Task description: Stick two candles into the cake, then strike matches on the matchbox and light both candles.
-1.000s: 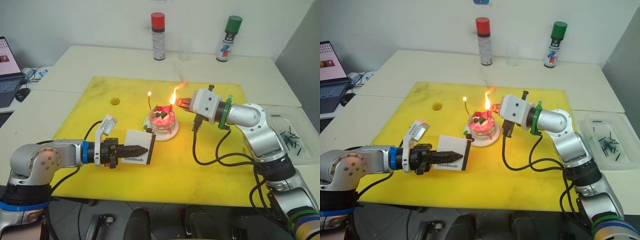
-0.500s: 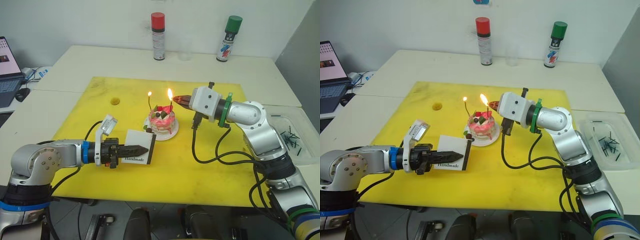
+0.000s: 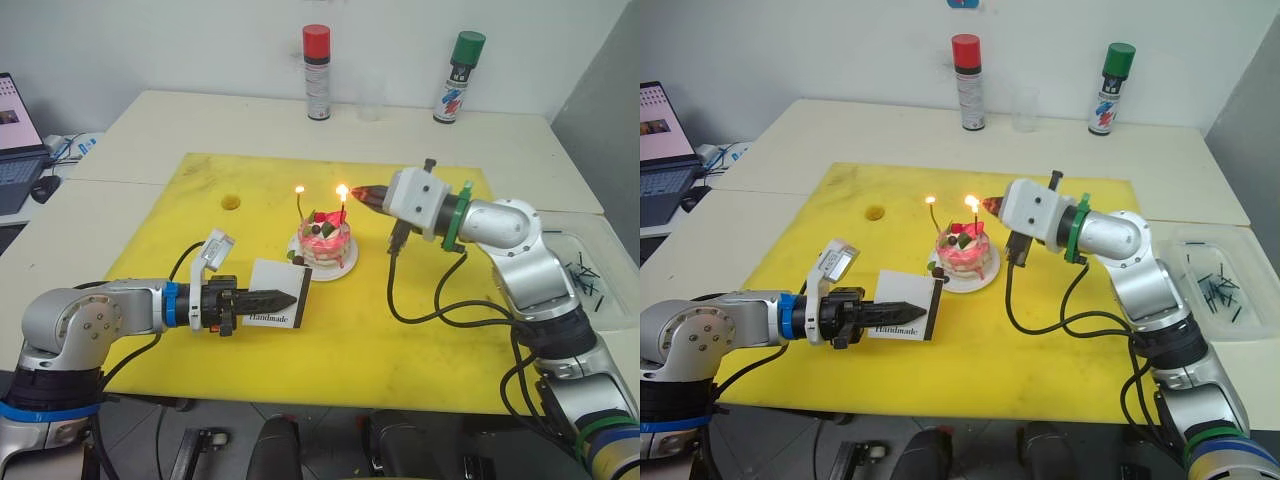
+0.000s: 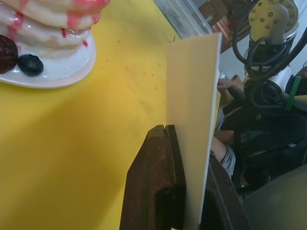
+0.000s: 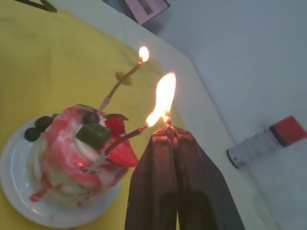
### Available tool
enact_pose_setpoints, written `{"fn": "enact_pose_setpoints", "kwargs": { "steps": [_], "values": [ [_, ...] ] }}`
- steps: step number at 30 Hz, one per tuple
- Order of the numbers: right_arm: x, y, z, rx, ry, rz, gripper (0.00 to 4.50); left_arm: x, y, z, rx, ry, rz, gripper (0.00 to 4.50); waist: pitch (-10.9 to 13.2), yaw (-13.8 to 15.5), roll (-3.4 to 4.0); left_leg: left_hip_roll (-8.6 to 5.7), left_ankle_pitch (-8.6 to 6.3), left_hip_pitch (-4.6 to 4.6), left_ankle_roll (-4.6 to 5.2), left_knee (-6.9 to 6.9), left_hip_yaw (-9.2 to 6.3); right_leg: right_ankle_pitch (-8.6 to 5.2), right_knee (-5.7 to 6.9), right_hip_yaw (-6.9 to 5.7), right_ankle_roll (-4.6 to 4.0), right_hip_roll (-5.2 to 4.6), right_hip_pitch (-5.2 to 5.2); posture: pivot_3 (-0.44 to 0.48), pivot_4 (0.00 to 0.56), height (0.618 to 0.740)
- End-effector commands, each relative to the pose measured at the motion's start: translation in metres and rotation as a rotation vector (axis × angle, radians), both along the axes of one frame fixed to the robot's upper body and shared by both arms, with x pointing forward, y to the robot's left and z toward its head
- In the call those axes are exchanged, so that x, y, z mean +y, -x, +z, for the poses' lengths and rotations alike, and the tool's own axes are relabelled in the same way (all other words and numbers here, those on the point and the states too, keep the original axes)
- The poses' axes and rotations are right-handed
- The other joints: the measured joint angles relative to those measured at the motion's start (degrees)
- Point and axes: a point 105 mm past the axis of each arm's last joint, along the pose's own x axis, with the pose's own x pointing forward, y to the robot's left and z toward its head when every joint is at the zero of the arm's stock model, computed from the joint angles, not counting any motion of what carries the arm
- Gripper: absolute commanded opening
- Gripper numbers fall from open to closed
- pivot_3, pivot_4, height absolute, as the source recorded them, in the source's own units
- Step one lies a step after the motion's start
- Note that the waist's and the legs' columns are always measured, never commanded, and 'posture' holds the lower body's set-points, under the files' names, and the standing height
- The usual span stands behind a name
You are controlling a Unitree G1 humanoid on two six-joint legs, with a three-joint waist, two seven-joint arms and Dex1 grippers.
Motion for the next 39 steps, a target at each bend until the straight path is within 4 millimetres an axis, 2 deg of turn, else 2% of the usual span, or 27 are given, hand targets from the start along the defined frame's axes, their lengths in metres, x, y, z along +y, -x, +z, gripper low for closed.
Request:
{"fn": "enact_pose_setpoints", "kwargs": {
  "steps": [1,3,9,14,16,21,26,28,29,30,32,34,37,39],
  "values": [
    [-0.025,0.006,0.031,-0.069,-0.075,-0.075,0.01,-0.002,0.0,0.006,-0.032,0.017,-0.016,0.0,0.01,0.01,0.01,0.0,0.0,0.0,0.0,0.0,0.0,0.0,0.0,0.0,0.0,0.0,0.0,0.0,0.15,0.684],
    [-0.043,0.006,0.036,-0.057,-0.098,-0.145,0.01,-0.003,0.001,0.005,-0.028,0.022,-0.02,0.0,0.01,0.04,0.01,0.0,0.0,0.0,0.0,0.0,0.0,0.0,0.0,0.0,0.0,0.0,-0.01,0.0,0.15,0.684],
    [-0.136,0.01,0.033,0.031,-0.147,-0.497,0.01,-0.005,0.001,0.002,-0.014,0.035,-0.023,0.0,0.02,0.8,0.03,-0.01,-0.01,-0.02,-0.01,0.0,0.02,-0.03,-0.02,0.02,-0.04,-0.01,-0.02,0.0,0.15,0.684],
    [-0.221,0.023,0.003,0.178,-0.234,-0.86,0.01,-0.013,0.0,-0.004,0.002,0.055,-0.027,0.0,0.02,0.9,0.03,-0.01,-0.01,-0.01,0.0,-0.03,0.04,-0.04,-0.03,0.03,-0.04,-0.01,-0.03,0.0,0.15,0.684],
    [-0.244,0.027,-0.011,0.24,-0.271,-0.963,0.01,-0.016,0.002,-0.007,0.011,0.06,-0.032,0.0,0.02,0.81,0.03,-0.02,-0.01,-0.01,0.0,-0.01,0.08,-0.04,-0.03,0.09,-0.03,-0.01,-0.04,0.0,0.15,0.684],
    [-0.277,0.028,-0.053,0.401,-0.291,-1.112,0.01,-0.019,0.005,-0.01,0.026,0.07,-0.033,0.0,0.02,-0.37,0.03,-0.02,0.0,0.02,0.0,0.02,0.18,-0.05,-0.02,0.21,-0.05,-0.01,-0.03,0.0,0.15,0.684],
    [-0.306,0.02,-0.078,0.499,-0.381,-1.268,0.01,-0.019,0.008,-0.011,0.028,0.066,-0.019,0.0,0.02,-0.72,0.05,-0.02,0.0,0.04,0.0,0.05,0.29,-0.03,-0.02,0.33,-0.03,-0.01,-0.03,0.0,0.15,0.684],
    [-0.31,0.017,-0.081,0.521,-0.422,-1.292,0.01,-0.02,0.009,-0.011,0.028,0.065,-0.013,0.0,0.03,-0.68,0.05,-0.03,0.0,0.04,0.0,0.05,0.31,-0.02,-0.02,0.35,-0.01,-0.01,-0.03,0.0,0.15,0.684],
    [-0.31,0.015,-0.081,0.53,-0.44,-1.292,0.41,-0.02,0.009,-0.011,0.028,0.065,-0.011,0.0,0.03,-0.68,0.06,-0.03,0.0,0.04,0.0,0.05,0.31,-0.01,-0.02,0.35,0.01,-0.01,-0.04,0.0,0.15,0.684],
    [-0.309,0.013,-0.079,0.532,-0.463,-1.282,0.55,-0.02,0.009,-0.011,0.028,0.065,-0.008,0.0,0.04,-0.68,0.08,-0.03,0.0,0.04,0.0,0.05,0.32,0.02,-0.02,0.35,0.07,-0.01,-0.04,0.0,0.15,0.684],
    [-0.304,0.009,-0.068,0.504,-0.51,-1.256,1.15,-0.018,0.009,-0.009,0.03,0.072,0.008,0.0,0.06,-0.72,0.1,-0.03,-0.01,0.03,0.0,0.04,0.33,0.11,-0.02,0.35,0.22,-0.01,-0.04,0.0,0.15,0.684],
    [-0.302,0.013,-0.057,0.471,-0.539,-1.241,1.91,-0.017,0.01,-0.008,0.031,0.073,0.014,0.0,0.06,-0.7,0.11,-0.02,-0.01,0.03,0.01,0.01,0.33,0.11,-0.02,0.36,0.21,-0.01,-0.07,0.0,0.15,0.684],
    [-0.301,0.021,-0.049,0.459,-0.564,-1.235,3.03,-0.017,0.012,-0.008,0.035,0.073,0.015,0.0,0.07,-0.56,0.12,-0.03,-0.01,0.01,0.0,0.0,0.32,0.09,-0.03,0.34,0.19,-0.01,-0.08,0.0,0.15,0.684],
    [-0.294,0.025,-0.036,0.411,-0.561,-1.185,3.77,-0.015,0.011,-0.006,0.039,0.071,0.024,0.0,0.07,-0.44,0.13,-0.03,-0.01,0.0,0.0,0.0,0.33,0.08,-0.04,0.34,0.2,-0.01,-0.07,0.0,0.15,0.684]
  ]
}}
